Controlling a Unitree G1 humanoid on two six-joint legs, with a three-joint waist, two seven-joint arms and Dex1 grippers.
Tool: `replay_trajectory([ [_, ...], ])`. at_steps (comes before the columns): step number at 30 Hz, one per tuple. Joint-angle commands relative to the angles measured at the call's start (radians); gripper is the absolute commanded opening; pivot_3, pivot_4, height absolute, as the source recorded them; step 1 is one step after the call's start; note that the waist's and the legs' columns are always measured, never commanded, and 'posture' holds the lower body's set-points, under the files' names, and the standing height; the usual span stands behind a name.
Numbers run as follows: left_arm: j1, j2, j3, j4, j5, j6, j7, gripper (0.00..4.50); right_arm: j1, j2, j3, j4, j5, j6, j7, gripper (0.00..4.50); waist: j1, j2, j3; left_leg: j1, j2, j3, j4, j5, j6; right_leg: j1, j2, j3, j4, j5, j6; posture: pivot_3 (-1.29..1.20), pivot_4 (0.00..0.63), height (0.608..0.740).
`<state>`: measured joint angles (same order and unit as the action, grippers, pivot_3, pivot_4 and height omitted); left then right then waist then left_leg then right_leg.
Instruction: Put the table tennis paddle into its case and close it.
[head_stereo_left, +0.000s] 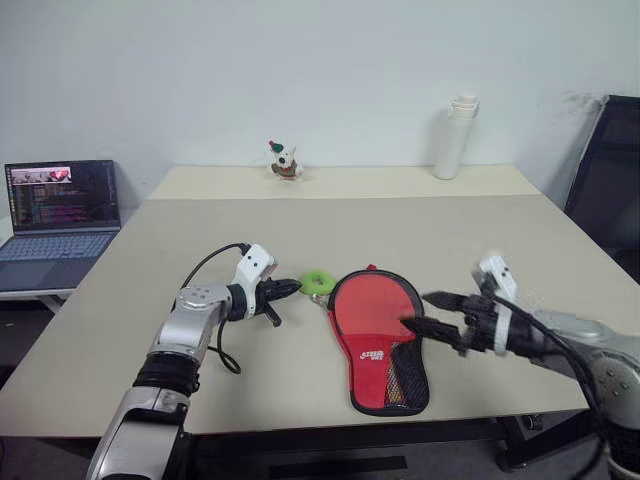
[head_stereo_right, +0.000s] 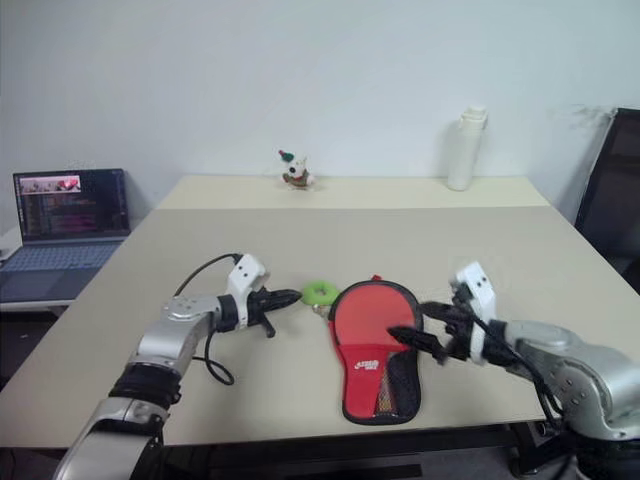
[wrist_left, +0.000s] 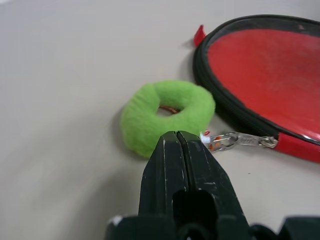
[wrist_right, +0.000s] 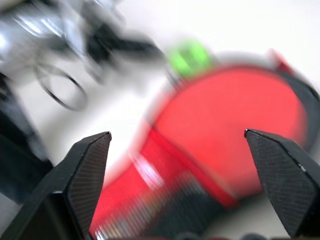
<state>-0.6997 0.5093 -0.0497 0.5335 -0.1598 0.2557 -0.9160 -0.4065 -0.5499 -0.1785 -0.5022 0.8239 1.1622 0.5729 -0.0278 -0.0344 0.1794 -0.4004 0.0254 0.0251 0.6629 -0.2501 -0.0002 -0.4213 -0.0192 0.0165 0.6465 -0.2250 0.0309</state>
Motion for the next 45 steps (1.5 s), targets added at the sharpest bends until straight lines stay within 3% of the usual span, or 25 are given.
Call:
replay_trajectory([
  [1, -0.064, -0.009, 0.018, 0.043, 0.008, 0.0, 0.031, 0.18, -0.034, 0.063, 0.094, 0.03, -0.067, -0.058, -0.069, 4.49, 0.001, 0.0, 0.0, 0.0, 0.0, 0.0, 0.0, 0.0, 0.0, 0.0, 0.0, 0.0, 0.0, 0.0, 0.0, 0.0, 0.15, 0.74],
  [3, -0.091, -0.024, 0.011, 0.085, 0.016, -0.012, 0.042, 0.6, -0.05, 0.1, 0.151, 0.068, -0.116, -0.092, -0.096, 4.5, 0.002, 0.0, 0.0, -0.001, -0.001, 0.0, 0.0, 0.0, 0.0, 0.0, -0.001, 0.0, 0.0, 0.0, 0.0, 0.0, 0.15, 0.74],
  [8, -0.172, -0.091, 0.0, 0.2, 0.044, -0.07, 0.09, 2.41, -0.098, 0.21, 0.208, 0.163, -0.209, -0.156, -0.185, 4.5, 0.004, 0.0, 0.0, -0.001, -0.001, 0.001, 0.001, 0.0, 0.0, 0.0, -0.001, 0.0, 0.0, 0.002, -0.003, 0.0, 0.15, 0.74],
  [14, -0.253, -0.142, -0.018, 0.378, 0.096, -0.111, 0.118, 4.47, -0.091, 0.23, 0.227, 0.159, -0.237, -0.168, -0.189, 4.5, 0.002, 0.0, 0.0, -0.001, -0.001, 0.001, 0.0, 0.0, 0.0, -0.001, -0.001, 0.0, 0.0, 0.003, -0.004, 0.0, 0.15, 0.74],
  [25, -0.305, -0.189, -0.045, 0.575, 0.17, -0.141, 0.122, 4.47, -0.067, 0.24, 0.256, 0.143, -0.293, -0.193, -0.203, 4.5, 0.001, 0.0, 0.0, -0.001, -0.001, 0.001, 0.0, 0.0, 0.0, 0.0, -0.001, -0.001, 0.0, 0.003, -0.004, 0.0, 0.15, 0.74],
  [28, -0.302, -0.187, -0.037, 0.581, 0.167, -0.143, 0.121, 3.88, -0.073, 0.24, 0.278, 0.155, -0.337, -0.246, -0.197, 4.5, 0.001, 0.0, 0.0, 0.0, -0.001, 0.001, 0.0, 0.0, 0.0, 0.0, -0.001, -0.001, 0.0, 0.002, -0.004, 0.0, 0.15, 0.74],
  [32, -0.286, -0.183, -0.029, 0.572, 0.16, -0.14, 0.114, 2.49, -0.098, 0.264, 0.326, 0.202, -0.378, -0.315, -0.17, 4.5, -0.002, -0.001, -0.001, 0.0, -0.001, 0.001, 0.0, 0.0, 0.0, 0.0, -0.001, 0.0, 0.001, 0.002, -0.002, 0.0, 0.15, 0.74],
  [39, -0.261, -0.183, -0.023, 0.545, 0.156, -0.129, 0.108, 0.1, -0.151, 0.32, 0.415, 0.489, -0.505, -0.427, -0.15, 4.5, -0.003, -0.001, -0.002, 0.002, 0.0, 0.002, 0.001, 0.0, 0.0, 0.001, 0.0, 0.0, 0.003, 0.001, -0.002, 0.0, 0.15, 0.74],
  [45, -0.28, -0.167, -0.026, 0.554, 0.175, -0.153, 0.141, 0.02, -0.125, 0.33, 0.415, 0.623, -0.576, -0.45, -0.167, 4.5, -0.004, -0.003, -0.006, 0.002, 0.0, 0.001, 0.001, 0.0, 0.0, 0.001, 0.0, 0.0, 0.003, 0.003, -0.004, 0.0, 0.15, 0.74],
])
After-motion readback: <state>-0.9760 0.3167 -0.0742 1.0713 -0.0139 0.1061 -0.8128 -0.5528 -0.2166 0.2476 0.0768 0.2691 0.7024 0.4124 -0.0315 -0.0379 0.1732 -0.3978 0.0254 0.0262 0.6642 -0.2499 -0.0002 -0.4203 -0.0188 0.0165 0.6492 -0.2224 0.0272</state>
